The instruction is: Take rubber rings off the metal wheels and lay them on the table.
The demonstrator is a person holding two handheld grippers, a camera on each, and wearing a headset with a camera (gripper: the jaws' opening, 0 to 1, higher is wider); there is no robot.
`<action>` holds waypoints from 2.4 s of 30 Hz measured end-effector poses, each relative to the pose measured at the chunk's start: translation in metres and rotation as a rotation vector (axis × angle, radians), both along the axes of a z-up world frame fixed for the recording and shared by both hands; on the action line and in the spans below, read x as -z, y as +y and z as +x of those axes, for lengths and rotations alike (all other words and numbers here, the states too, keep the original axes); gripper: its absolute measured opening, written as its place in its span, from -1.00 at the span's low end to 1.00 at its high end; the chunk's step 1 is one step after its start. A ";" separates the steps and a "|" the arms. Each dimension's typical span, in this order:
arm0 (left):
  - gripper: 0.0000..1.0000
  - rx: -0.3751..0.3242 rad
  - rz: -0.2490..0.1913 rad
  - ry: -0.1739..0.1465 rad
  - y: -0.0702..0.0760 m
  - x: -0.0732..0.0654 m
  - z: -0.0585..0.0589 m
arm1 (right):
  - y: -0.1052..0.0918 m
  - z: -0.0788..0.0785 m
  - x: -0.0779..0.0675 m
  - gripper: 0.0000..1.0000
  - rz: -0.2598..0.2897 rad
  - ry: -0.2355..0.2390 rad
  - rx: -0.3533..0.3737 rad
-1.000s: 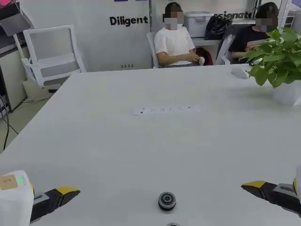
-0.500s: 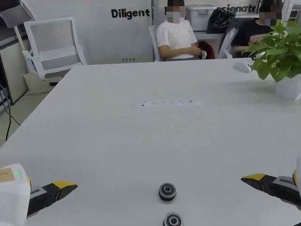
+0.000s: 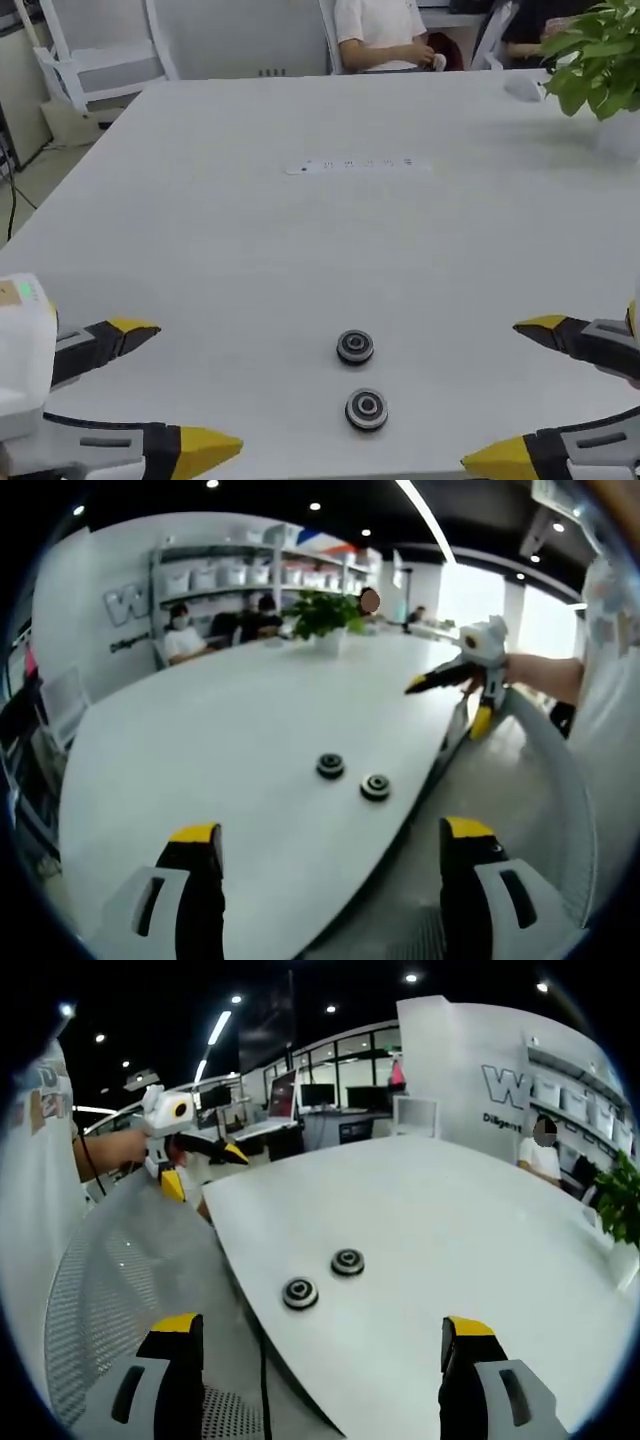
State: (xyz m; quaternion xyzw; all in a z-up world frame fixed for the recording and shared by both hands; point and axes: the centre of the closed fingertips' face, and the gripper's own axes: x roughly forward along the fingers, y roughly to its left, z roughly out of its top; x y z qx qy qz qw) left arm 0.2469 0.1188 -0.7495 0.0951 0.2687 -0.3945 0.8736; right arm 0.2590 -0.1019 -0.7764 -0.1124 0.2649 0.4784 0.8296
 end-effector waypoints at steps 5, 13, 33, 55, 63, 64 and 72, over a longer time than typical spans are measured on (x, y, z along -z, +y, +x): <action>0.83 0.006 0.016 -0.009 0.000 0.002 0.002 | 0.000 0.001 0.004 0.98 -0.008 0.001 -0.006; 0.83 0.032 0.047 -0.006 -0.001 0.008 0.000 | 0.002 -0.004 0.011 0.98 -0.042 0.004 -0.033; 0.82 0.046 0.048 -0.004 0.001 0.005 -0.006 | 0.004 -0.005 0.008 0.97 -0.016 0.008 -0.015; 0.80 0.108 0.065 -0.021 -0.010 0.011 0.010 | 0.022 0.008 0.018 0.95 -0.006 -0.001 -0.054; 0.76 0.141 0.045 -0.020 -0.025 0.013 0.012 | 0.033 0.008 0.024 0.91 0.009 -0.008 -0.088; 0.76 0.146 0.047 -0.021 -0.026 0.014 0.012 | 0.034 0.009 0.025 0.90 0.012 -0.006 -0.091; 0.65 0.172 0.034 -0.010 -0.034 0.018 0.014 | 0.039 0.010 0.031 0.82 0.010 -0.018 -0.117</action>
